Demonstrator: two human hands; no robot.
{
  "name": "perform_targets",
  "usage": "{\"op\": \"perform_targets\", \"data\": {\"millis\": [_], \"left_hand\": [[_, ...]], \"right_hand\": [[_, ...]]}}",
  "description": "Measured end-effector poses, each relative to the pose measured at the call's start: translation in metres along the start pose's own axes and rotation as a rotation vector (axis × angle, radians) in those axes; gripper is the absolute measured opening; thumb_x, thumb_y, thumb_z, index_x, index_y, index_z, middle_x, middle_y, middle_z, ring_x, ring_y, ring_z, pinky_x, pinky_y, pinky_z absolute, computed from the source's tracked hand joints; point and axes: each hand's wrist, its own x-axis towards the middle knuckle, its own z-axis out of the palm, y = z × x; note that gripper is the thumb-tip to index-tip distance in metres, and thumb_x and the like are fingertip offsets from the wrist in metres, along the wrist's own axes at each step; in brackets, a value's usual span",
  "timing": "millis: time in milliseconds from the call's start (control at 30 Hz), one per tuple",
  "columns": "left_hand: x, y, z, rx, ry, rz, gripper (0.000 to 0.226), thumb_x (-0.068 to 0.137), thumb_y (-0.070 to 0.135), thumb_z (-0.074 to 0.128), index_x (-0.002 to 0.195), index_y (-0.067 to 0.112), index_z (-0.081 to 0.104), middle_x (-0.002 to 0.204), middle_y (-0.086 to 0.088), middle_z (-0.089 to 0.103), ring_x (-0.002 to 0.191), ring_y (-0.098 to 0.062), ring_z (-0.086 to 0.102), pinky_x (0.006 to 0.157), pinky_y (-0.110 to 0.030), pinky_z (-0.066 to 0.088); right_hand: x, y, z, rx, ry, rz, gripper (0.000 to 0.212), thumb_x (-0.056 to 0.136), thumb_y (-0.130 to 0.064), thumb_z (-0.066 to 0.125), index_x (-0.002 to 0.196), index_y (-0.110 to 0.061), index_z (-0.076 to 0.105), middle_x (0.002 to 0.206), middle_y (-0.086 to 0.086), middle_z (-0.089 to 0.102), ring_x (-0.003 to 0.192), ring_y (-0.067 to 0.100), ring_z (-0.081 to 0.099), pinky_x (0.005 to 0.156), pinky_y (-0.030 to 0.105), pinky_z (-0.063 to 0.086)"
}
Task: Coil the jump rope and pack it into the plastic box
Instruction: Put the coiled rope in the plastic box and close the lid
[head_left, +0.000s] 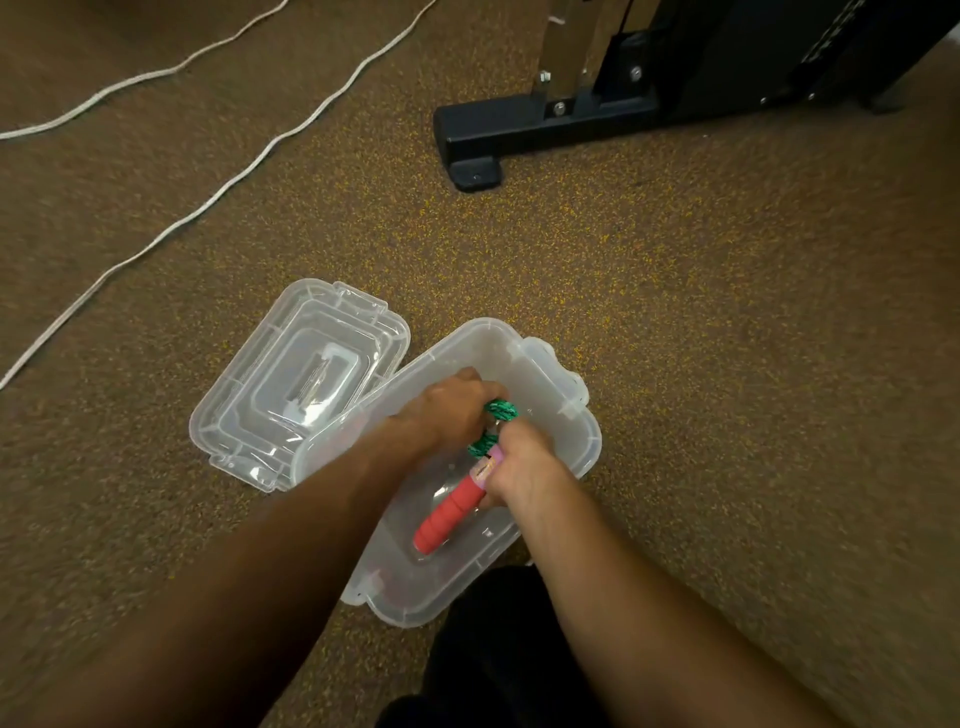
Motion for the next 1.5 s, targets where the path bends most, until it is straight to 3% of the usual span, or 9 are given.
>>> {"op": "perform_targets", "data": {"millis": [167, 367, 467, 600, 700, 833, 1100, 1300, 1500], "left_hand": [[0.003, -0.006, 0.006, 0.039, -0.029, -0.01, 0.044, 0.089, 0.018, 0.061, 0.133, 0.021, 0.056, 0.122, -0.018, 0.058, 0.114, -0.036, 0.059, 0.099, -0.039, 0.045], [-0.012, -0.003, 0.006, 0.064, 0.075, -0.045, 0.05, 0.093, 0.02, 0.058, 0.142, 0.016, 0.047, 0.134, -0.016, 0.059, 0.124, -0.033, 0.055, 0.103, -0.037, 0.04], [-0.039, 0.007, -0.008, -0.011, 0.179, -0.048, 0.044, 0.094, 0.019, 0.057, 0.137, 0.018, 0.052, 0.133, -0.012, 0.062, 0.122, -0.031, 0.058, 0.101, -0.039, 0.044], [-0.102, 0.026, -0.043, -0.171, 0.416, -0.012, 0.023, 0.093, 0.026, 0.057, 0.114, 0.026, 0.066, 0.101, 0.004, 0.076, 0.088, -0.016, 0.072, 0.081, -0.034, 0.054], [-0.145, 0.037, -0.071, -0.27, 0.497, -0.035, 0.015, 0.092, 0.031, 0.055, 0.103, 0.028, 0.066, 0.083, 0.008, 0.075, 0.067, -0.01, 0.07, 0.072, -0.035, 0.057], [-0.156, 0.02, -0.099, -0.285, 0.488, -0.116, 0.009, 0.092, 0.024, 0.059, 0.098, 0.024, 0.067, 0.082, 0.004, 0.074, 0.067, -0.014, 0.072, 0.076, -0.04, 0.057], [-0.078, -0.092, -0.122, -0.172, 0.515, -0.391, 0.022, 0.094, 0.029, 0.058, 0.113, 0.021, 0.067, 0.109, -0.005, 0.073, 0.097, -0.025, 0.067, 0.083, -0.034, 0.051], [-0.045, -0.142, -0.106, -0.198, 0.545, -0.53, 0.027, 0.097, 0.031, 0.055, 0.12, 0.021, 0.064, 0.115, -0.002, 0.072, 0.097, -0.023, 0.066, 0.085, -0.039, 0.054], [-0.033, -0.155, -0.077, -0.196, 0.561, -0.57, 0.036, 0.094, 0.035, 0.057, 0.129, 0.027, 0.054, 0.127, -0.006, 0.062, 0.105, -0.028, 0.064, 0.087, -0.044, 0.054]], "right_hand": [[0.032, 0.004, 0.003, -0.044, 0.003, 0.046, 0.027, 0.089, -0.012, 0.056, 0.112, -0.007, 0.068, 0.1, 0.02, 0.07, 0.071, 0.032, 0.066, 0.052, 0.061, 0.055], [0.009, -0.002, -0.002, 0.001, -0.061, -0.009, 0.034, 0.092, -0.013, 0.044, 0.117, -0.01, 0.068, 0.111, 0.022, 0.071, 0.083, 0.036, 0.068, 0.049, 0.053, 0.057], [-0.036, -0.009, -0.016, 0.013, -0.146, -0.108, 0.026, 0.095, -0.002, 0.045, 0.11, -0.004, 0.066, 0.092, 0.019, 0.069, 0.075, 0.031, 0.065, 0.05, 0.041, 0.059], [-0.101, -0.013, -0.061, -0.192, -0.345, -0.239, 0.016, 0.101, -0.014, 0.05, 0.11, -0.013, 0.064, 0.1, 0.006, 0.065, 0.097, 0.022, 0.064, 0.087, 0.042, 0.052], [-0.139, -0.02, -0.098, -0.429, -0.426, -0.411, 0.022, 0.101, -0.019, 0.051, 0.113, -0.018, 0.069, 0.098, 0.002, 0.074, 0.082, 0.015, 0.067, 0.08, 0.035, 0.052], [-0.166, -0.037, -0.11, -0.649, -0.447, -0.54, 0.016, 0.099, -0.023, 0.056, 0.111, -0.02, 0.067, 0.097, 0.003, 0.072, 0.077, 0.013, 0.064, 0.079, 0.034, 0.048], [-0.1, -0.073, -0.002, -1.084, -0.485, -0.815, 0.009, 0.097, -0.025, 0.059, 0.091, -0.028, 0.066, 0.095, -0.003, 0.071, 0.074, 0.009, 0.063, 0.066, 0.025, 0.049], [-0.04, -0.102, 0.08, -1.429, -0.305, -1.124, 0.013, 0.094, -0.033, 0.059, 0.091, -0.026, 0.07, 0.093, -0.006, 0.071, 0.087, 0.018, 0.066, 0.083, 0.035, 0.054], [0.011, -0.097, 0.147, -1.704, -0.307, -0.878, 0.027, 0.092, -0.031, 0.065, 0.096, -0.005, 0.072, 0.094, 0.013, 0.075, 0.084, 0.028, 0.071, 0.076, 0.036, 0.056]]}}
